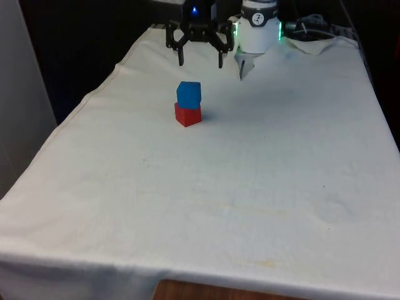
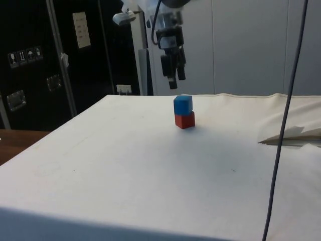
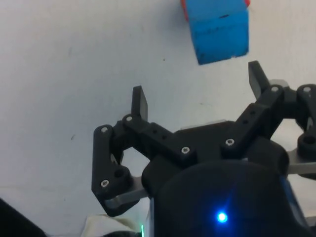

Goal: Stack the two cubes.

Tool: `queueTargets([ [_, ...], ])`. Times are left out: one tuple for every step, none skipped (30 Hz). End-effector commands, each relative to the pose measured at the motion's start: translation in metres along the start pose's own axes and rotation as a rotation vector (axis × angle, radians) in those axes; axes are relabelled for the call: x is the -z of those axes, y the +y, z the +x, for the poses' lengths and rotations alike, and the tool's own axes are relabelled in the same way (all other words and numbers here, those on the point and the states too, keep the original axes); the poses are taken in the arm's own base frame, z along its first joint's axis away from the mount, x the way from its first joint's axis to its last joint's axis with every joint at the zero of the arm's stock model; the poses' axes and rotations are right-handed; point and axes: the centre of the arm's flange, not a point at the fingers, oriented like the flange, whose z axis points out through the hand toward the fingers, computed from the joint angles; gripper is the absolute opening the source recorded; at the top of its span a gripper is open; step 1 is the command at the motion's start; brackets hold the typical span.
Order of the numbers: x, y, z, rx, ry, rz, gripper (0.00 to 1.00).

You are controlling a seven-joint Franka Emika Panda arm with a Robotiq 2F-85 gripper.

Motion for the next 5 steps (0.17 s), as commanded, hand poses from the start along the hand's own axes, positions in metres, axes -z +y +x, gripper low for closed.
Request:
queueTargets([
  [0.007, -0.003, 0.001, 0.007, -0.007, -0.006, 1.00],
  [0.014, -0.007, 0.002, 0.017, -0.007, -0.005, 1.00],
  [0.018, -0.009, 0.002, 0.020, -0.005, -0.004, 1.00],
  [0.019, -0.009, 0.002, 0.023, -0.006, -0.002, 1.00],
  [0.017, -0.008, 0.003, 0.019, -0.001, 0.003, 1.00],
])
